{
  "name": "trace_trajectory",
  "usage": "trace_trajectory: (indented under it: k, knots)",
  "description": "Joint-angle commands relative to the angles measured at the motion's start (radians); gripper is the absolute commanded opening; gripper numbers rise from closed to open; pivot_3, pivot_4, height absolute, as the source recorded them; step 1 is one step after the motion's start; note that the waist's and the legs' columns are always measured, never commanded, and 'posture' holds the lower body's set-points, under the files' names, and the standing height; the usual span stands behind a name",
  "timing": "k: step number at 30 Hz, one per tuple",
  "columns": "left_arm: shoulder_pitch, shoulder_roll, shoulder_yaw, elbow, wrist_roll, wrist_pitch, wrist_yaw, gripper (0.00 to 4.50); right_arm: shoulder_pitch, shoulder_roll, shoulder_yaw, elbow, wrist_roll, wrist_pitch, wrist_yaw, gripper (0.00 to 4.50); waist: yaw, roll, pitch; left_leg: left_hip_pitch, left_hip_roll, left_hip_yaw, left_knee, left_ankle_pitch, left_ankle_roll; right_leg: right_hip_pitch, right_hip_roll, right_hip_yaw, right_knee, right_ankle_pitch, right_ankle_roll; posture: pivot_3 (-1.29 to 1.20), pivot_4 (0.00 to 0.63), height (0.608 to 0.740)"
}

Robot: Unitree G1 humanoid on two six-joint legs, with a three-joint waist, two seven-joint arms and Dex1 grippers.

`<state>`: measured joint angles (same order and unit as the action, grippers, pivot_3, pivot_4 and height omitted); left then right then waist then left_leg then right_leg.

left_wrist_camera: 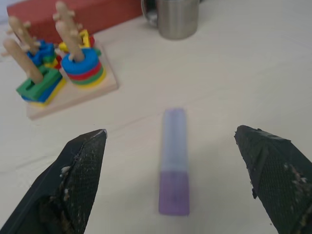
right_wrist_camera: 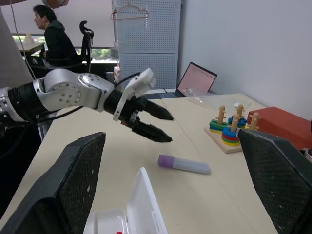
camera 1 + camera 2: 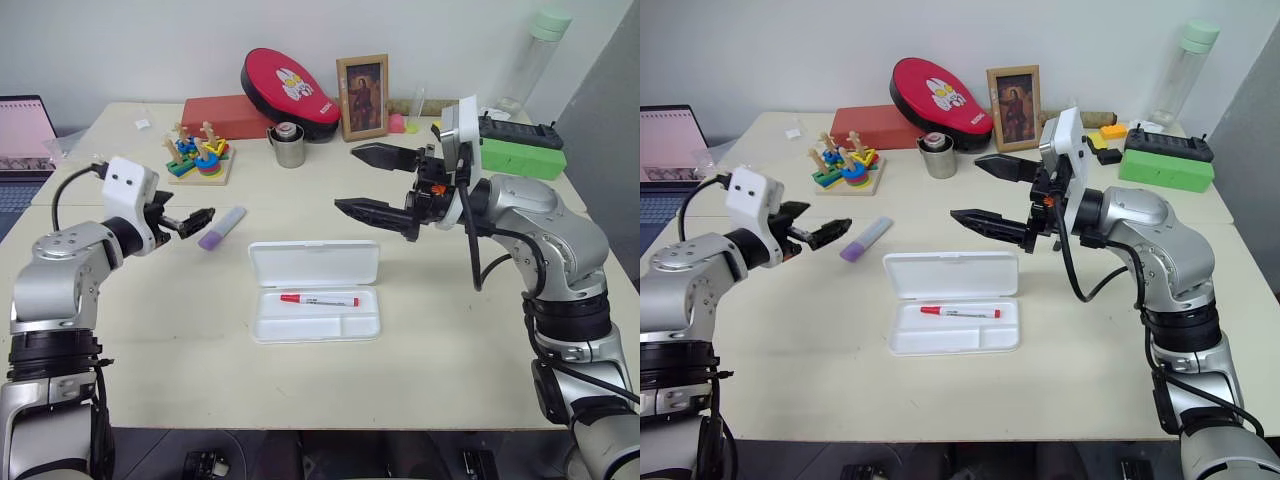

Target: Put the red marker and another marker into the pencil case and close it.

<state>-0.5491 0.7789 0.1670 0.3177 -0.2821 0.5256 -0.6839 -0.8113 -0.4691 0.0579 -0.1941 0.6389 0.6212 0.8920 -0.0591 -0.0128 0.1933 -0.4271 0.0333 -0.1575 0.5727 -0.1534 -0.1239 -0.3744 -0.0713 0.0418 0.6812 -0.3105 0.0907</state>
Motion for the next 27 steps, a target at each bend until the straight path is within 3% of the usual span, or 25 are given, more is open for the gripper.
trace_trajectory:
  k: [1,8,12,25,27]
  knots:
    - [-0.042,0.004,-0.041,0.088,0.051,-0.058,-0.029,4.48,-0.015,-0.002,-0.018,-0.049,0.004,-0.006,-0.008,4.50,0.000,0.000,0.000,0.000,0.000,0.000,0.000,0.000,0.000,0.000,0.000,0.000,0.000,0.000,0.000,0.00,0.150,0.740]
    - [-0.101,-0.029,-0.099,0.220,0.091,-0.079,-0.064,4.48,-0.005,-0.007,-0.025,-0.071,0.011,0.005,-0.020,4.50,0.000,0.000,0.000,0.000,0.000,0.000,0.000,0.000,0.000,0.000,0.000,0.000,0.000,0.000,0.000,0.00,0.150,0.740]
    - [-0.119,-0.041,-0.106,0.243,0.102,-0.070,-0.072,3.88,-0.004,-0.009,-0.026,-0.075,0.012,0.008,-0.024,4.50,0.000,0.000,0.000,0.000,0.000,0.000,0.000,0.000,0.000,0.000,0.000,0.000,0.000,0.000,0.000,0.00,0.150,0.740]
    - [-0.101,-0.053,-0.100,0.229,0.108,-0.049,-0.072,1.25,-0.009,-0.008,-0.026,-0.066,0.011,0.008,-0.020,4.50,0.000,0.000,0.000,0.000,0.000,0.000,0.000,0.000,0.000,0.000,0.000,0.000,0.000,0.000,0.000,0.00,0.150,0.740]
    - [-0.099,-0.054,-0.096,0.228,0.108,-0.053,-0.065,1.21,-0.009,-0.008,-0.026,-0.065,0.012,0.008,-0.019,4.50,0.000,0.000,0.000,0.000,0.000,0.000,0.000,0.000,0.000,0.000,0.000,0.000,0.000,0.000,0.000,0.00,0.150,0.740]
